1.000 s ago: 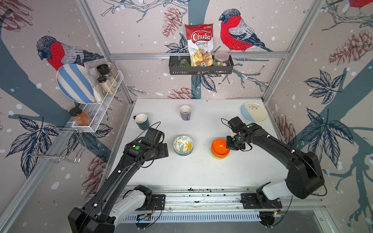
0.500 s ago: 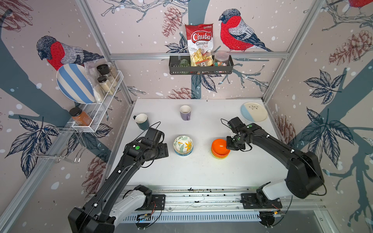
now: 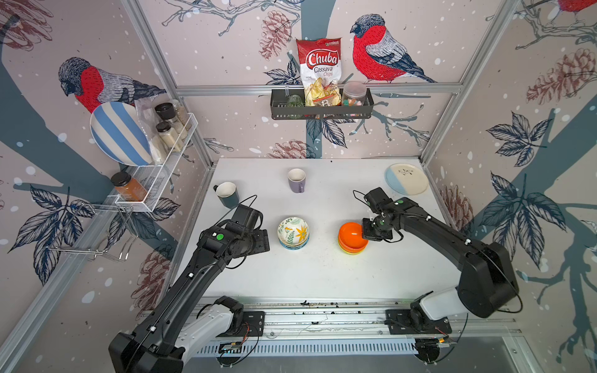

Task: Stack the bowls
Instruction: Place the bowl on the bowl.

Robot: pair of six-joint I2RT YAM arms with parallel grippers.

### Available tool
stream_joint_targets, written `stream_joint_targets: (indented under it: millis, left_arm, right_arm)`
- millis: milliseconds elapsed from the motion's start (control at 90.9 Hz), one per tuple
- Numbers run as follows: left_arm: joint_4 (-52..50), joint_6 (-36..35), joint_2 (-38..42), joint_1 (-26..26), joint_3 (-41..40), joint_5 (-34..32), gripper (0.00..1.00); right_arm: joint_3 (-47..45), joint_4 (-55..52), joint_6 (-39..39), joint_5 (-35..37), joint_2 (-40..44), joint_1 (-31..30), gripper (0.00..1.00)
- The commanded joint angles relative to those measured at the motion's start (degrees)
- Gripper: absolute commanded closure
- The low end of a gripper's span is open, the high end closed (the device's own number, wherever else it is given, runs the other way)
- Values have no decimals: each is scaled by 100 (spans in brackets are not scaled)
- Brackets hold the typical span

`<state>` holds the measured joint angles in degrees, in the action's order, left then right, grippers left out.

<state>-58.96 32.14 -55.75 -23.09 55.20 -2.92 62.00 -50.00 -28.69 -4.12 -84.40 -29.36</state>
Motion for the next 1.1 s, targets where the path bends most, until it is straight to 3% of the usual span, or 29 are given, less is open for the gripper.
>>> stream_joint_targets:
  millis: [0, 682, 1089]
  left_arm:
    - [34, -6, 11, 24, -1, 19, 24]
    - [43, -13, 20, 21, -9, 52, 23]
    - [38, -12, 11, 24, -2, 38, 23]
  right_arm:
    - [37, -88, 13, 25, 34, -25, 100]
    - [43, -111, -1, 34, 53, -50, 100]
    - [78, -142, 4, 16, 126, -47, 74]
